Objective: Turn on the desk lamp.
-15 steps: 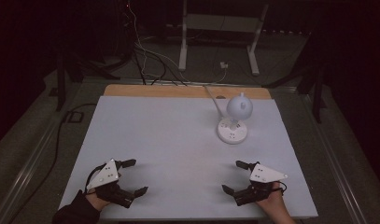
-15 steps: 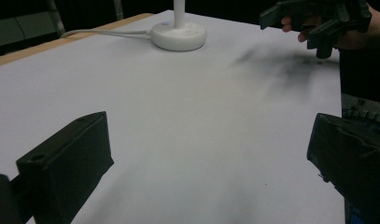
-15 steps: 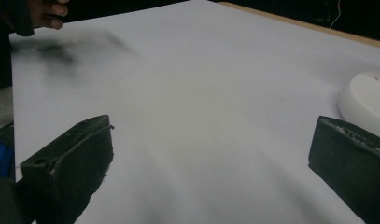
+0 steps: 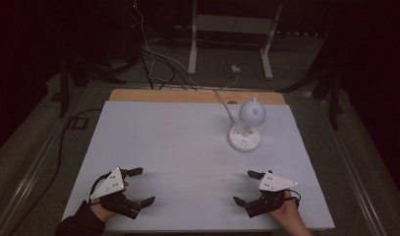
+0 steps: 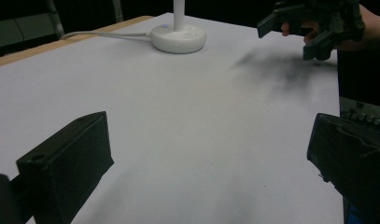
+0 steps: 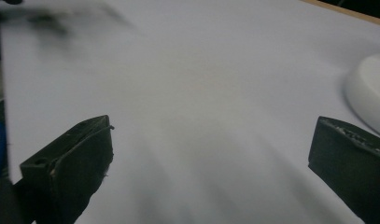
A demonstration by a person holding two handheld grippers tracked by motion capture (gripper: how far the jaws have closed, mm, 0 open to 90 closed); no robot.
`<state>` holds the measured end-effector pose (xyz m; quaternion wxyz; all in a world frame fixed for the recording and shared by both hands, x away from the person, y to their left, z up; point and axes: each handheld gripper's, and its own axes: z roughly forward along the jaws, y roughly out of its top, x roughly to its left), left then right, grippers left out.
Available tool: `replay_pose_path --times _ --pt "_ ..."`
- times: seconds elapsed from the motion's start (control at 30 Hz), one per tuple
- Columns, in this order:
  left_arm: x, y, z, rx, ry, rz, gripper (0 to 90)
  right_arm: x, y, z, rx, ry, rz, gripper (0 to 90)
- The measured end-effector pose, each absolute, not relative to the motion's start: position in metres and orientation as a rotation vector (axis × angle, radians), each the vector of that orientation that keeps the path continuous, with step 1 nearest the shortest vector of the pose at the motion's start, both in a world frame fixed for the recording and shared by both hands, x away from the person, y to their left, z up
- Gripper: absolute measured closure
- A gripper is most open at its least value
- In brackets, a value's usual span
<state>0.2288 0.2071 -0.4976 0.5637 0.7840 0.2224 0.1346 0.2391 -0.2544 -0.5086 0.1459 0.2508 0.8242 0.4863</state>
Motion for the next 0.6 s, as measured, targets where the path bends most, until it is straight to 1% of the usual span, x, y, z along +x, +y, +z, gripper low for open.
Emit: replay_pose_path --times 0.6 --pt "0.228 0.206 -0.498 1.855 0.519 0.310 0.4 0.235 -0.241 -0.498 0.721 2.475 1.421 0.0"
